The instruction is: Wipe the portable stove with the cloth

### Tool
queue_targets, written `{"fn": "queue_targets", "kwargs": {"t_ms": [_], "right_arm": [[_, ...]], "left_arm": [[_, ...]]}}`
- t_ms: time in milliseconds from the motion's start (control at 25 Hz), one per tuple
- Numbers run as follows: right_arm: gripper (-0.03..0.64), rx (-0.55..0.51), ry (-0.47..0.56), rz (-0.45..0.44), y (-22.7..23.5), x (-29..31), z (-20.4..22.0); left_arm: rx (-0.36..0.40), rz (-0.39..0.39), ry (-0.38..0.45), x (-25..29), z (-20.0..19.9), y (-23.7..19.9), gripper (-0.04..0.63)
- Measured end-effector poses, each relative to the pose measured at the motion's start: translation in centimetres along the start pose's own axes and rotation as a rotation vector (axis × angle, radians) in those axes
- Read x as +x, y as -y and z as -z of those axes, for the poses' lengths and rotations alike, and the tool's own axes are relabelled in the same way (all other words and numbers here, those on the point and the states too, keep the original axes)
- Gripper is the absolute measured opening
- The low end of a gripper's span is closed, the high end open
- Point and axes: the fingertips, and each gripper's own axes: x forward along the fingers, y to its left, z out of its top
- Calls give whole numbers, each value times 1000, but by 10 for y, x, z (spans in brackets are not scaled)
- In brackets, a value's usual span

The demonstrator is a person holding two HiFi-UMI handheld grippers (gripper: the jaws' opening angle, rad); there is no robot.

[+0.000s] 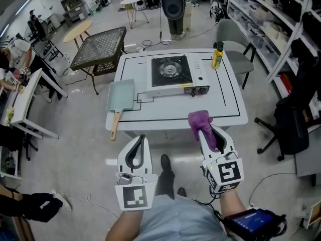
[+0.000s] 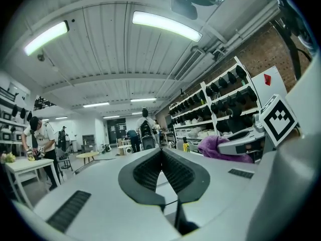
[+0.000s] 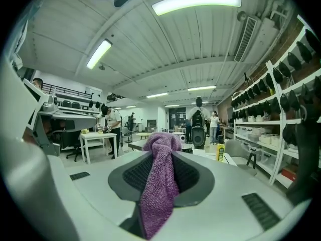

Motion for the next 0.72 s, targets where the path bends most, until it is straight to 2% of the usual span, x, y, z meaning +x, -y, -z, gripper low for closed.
{"fn": "queue_targets", "kwargs": {"t_ms": [240, 480, 720], "right_arm": [[120, -2, -35, -12, 14, 74, 11], [120, 20, -83, -3, 36, 162, 22], [120, 19, -81, 34, 57, 249, 3]], "left_arm": [[-16, 5, -12, 72, 23, -32, 18], [-34, 31, -70, 157, 52, -68, 18], [-36, 58, -71, 237, 53, -115, 18]]}}
